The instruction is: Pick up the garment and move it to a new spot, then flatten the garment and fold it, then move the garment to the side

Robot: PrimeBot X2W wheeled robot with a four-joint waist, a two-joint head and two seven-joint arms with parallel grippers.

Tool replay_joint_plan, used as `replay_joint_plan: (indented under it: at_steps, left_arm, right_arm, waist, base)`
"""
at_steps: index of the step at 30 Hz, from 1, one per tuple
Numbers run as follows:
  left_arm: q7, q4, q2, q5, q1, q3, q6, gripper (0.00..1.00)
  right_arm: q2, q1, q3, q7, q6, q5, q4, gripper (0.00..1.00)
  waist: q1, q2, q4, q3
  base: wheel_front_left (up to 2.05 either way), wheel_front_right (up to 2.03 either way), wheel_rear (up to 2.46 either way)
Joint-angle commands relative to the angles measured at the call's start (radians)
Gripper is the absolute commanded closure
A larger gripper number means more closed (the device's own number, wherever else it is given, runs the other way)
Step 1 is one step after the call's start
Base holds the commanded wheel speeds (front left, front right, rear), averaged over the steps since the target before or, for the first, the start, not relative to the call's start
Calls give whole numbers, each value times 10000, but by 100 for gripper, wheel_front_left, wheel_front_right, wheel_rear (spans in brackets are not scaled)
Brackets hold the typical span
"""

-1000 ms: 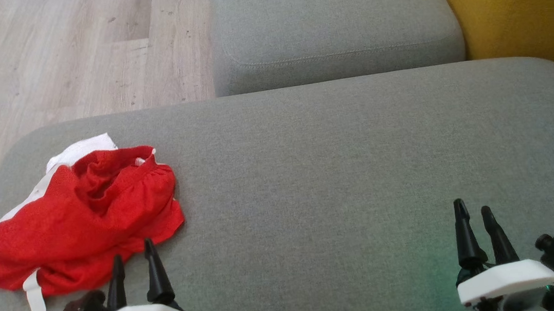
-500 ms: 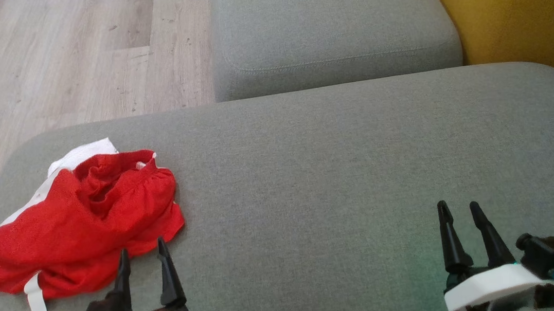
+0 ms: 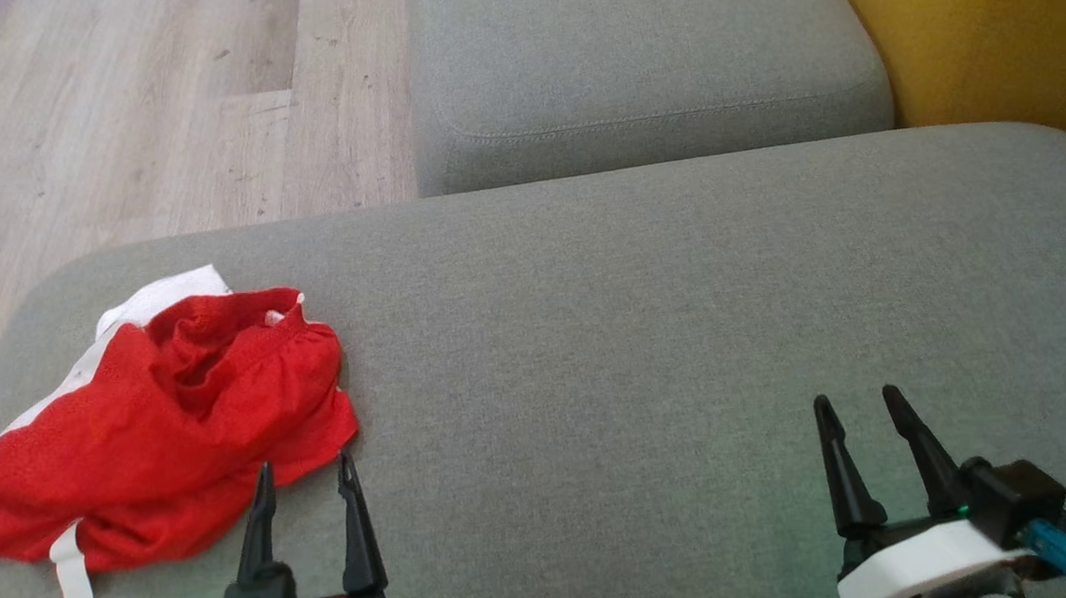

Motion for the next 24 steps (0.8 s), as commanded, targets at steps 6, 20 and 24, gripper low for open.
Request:
replay_joint_plan:
  at_steps: [6, 20, 24]
  left_arm:
    - [-321, -462, 103, 1026, -258, 21, 287, 0]
    - [-479, -479, 129, 1724, -269, -139, 442, 0]
    - [-479, -476, 126, 1725, -277, -152, 446, 0]
  right_arm:
    - [-118, -131, 307, -337, -5, -1063, -485, 0]
    - [-122, -93, 289, -496, -6, -1695, -549, 0]
    - [-122, -92, 281, -496, -6, -1699, -542, 0]
  waist:
    - [0, 0, -13, -22]
    - [0, 0, -30, -12]
    - [0, 0, -14, 3]
  base:
    - [0, 0, 0]
    - [0, 0, 0]
    - [0, 0, 0]
